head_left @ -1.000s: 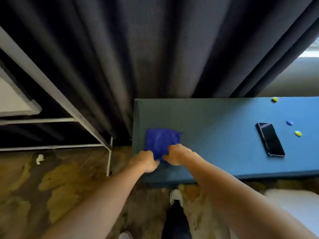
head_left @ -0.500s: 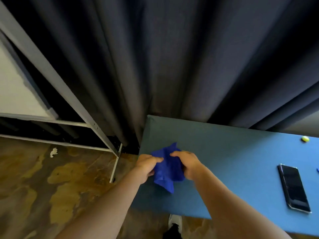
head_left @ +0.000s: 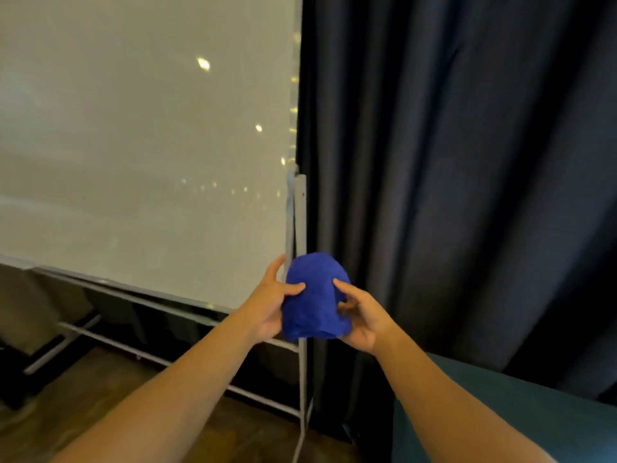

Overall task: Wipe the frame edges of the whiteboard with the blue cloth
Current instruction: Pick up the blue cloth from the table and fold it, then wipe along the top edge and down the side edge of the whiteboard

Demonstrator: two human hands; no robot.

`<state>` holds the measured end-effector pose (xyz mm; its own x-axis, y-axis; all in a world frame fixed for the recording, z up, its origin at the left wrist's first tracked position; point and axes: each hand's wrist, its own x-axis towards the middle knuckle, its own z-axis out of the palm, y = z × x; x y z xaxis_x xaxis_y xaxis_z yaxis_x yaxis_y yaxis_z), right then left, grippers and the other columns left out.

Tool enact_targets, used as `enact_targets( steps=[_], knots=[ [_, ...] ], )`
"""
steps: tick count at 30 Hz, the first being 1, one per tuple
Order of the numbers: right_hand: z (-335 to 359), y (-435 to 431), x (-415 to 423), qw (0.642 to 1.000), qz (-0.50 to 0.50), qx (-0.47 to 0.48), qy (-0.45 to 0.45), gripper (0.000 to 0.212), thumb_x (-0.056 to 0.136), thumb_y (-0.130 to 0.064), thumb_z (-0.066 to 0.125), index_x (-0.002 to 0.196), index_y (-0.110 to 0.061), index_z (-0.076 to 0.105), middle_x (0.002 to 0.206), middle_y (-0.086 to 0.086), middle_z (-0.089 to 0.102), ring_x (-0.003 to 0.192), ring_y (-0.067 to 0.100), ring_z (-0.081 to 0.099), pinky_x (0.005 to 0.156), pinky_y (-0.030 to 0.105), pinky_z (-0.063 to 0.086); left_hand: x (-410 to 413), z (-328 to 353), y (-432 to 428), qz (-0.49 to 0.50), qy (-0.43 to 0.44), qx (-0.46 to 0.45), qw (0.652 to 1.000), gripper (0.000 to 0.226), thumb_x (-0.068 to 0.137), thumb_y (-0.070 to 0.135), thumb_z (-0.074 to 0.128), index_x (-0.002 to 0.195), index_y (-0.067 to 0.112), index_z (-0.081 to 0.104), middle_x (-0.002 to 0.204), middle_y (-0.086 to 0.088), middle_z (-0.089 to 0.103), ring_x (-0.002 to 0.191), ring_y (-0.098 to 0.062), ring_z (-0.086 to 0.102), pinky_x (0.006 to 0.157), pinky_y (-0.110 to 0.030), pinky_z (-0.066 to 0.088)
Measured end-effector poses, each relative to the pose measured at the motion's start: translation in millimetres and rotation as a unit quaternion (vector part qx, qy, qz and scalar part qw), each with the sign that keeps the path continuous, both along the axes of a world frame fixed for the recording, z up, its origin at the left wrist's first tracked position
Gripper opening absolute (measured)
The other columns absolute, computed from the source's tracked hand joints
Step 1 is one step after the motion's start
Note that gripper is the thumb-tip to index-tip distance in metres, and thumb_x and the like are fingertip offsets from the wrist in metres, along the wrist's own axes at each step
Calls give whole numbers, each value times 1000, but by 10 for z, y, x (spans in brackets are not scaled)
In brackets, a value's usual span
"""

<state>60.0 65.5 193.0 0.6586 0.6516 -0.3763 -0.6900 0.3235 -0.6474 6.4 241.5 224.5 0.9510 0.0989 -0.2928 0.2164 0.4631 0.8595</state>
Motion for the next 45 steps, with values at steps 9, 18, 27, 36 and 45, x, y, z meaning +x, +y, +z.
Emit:
enact_targets(
  steps=[9,18,27,36,45],
  knots=[
    [1671,1460,-88,927,92,-35,-361,64,70,5,81,121,-31,68,133,4,57,110,26,67,82,40,58,-592,1348,1773,30,-125,216,968,53,52,-1,86,100,20,76,115,-13,71,102,-27,70,76,-36,60],
    [2493,2566,501,574,31,-398,-715,23,79,-16,74,97,-29,67,95,-11,63,88,13,62,73,24,56,-130,2073,2904,141,-150,642,739,19,70,23,77,88,26,70,82,8,70,77,-11,66,58,-14,46],
    [3575,3834,1487,781,8,-136,-609,14,90,-10,66,103,-9,63,94,14,72,76,26,70,61,35,57,877,3070,4426,94,-239,381,888,25,90,32,64,107,14,69,101,-8,76,92,-22,72,72,-33,60],
    [5169,5352,2351,485,-213,-256,-809,35,94,-7,57,124,-26,63,115,-3,59,80,18,65,47,18,53,2082,4723,5657,317,-277,591,688,24,89,42,62,98,20,68,89,-2,72,80,-16,66,60,-23,48],
    [5591,6568,2928,210,-369,-406,-809,46,93,-7,54,135,-27,54,124,8,48,94,33,61,82,42,55,3151,5197,6597,437,-301,606,593,35,91,49,56,109,20,61,102,-6,68,88,-21,59,70,-35,49]
  ],
)
